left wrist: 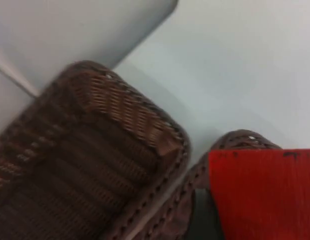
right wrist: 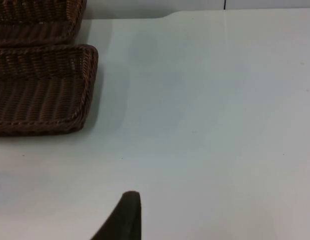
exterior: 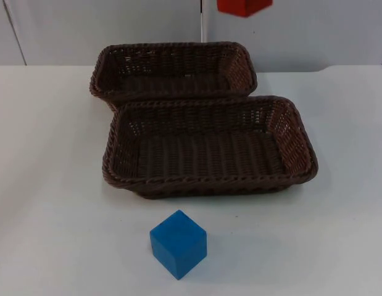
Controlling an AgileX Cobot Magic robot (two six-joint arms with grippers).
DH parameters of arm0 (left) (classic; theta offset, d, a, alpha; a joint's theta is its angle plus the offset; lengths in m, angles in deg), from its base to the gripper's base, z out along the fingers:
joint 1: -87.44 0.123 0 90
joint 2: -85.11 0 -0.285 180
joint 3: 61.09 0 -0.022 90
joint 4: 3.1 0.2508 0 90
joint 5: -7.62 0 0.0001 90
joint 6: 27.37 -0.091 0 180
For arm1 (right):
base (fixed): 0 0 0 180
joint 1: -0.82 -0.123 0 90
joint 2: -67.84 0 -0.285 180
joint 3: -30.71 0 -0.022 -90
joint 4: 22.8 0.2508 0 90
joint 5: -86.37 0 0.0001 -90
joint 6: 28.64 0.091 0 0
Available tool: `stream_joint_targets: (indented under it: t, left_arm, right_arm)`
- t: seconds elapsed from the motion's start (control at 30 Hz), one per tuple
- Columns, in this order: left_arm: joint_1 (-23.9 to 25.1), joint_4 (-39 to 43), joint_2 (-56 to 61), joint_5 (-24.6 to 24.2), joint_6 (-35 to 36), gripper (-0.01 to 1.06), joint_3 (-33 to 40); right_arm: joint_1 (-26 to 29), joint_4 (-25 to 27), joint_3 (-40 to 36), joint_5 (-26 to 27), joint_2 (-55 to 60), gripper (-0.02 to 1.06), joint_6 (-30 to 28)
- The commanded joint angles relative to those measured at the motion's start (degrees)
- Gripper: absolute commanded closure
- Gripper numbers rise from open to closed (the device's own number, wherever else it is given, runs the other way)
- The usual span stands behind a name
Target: Pick up one cube with the left hand and place it into the upper basket. Pick up one cube with the right hand and place it into the lower basket.
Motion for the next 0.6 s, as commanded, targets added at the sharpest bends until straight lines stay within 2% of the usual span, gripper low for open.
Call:
stream_joint_targets:
  t: [0.0,0.07,0.33,0.43,0.53,0.57]
  left_arm:
    - [0.6,2.0,1.6,-0.4,1.4,1.05,0.0]
    - [0.7,2.0,1.8,-0.9,1.5,1.05,0.0]
    - [8.3,-1.0,4.2,-1.7,1.5,1.05,6.0]
    - [10.2,-1.8,5.9,0.3,1.5,1.05,9.2]
    - [13.1,-1.9,8.4,5.3,3.1,1.05,15.2]
    - [13.1,-1.9,8.4,5.3,3.1,1.05,15.2]
  right_arm:
    - [0.2,0.2,0.0,0.2,-0.2,-0.01,-0.4]
    - [0.2,0.2,0.0,0.2,-0.2,-0.01,-0.4]
    - [0.2,0.1,0.0,0.2,-0.2,-0.01,-0.5]
    - [0.2,0.1,0.0,0.2,-0.2,-0.01,-0.5]
    - [0.2,0.1,0.0,0.2,-0.2,-0.01,-0.5]
    - [0.2,0.1,0.0,0.2,-0.2,-0.01,-0.5]
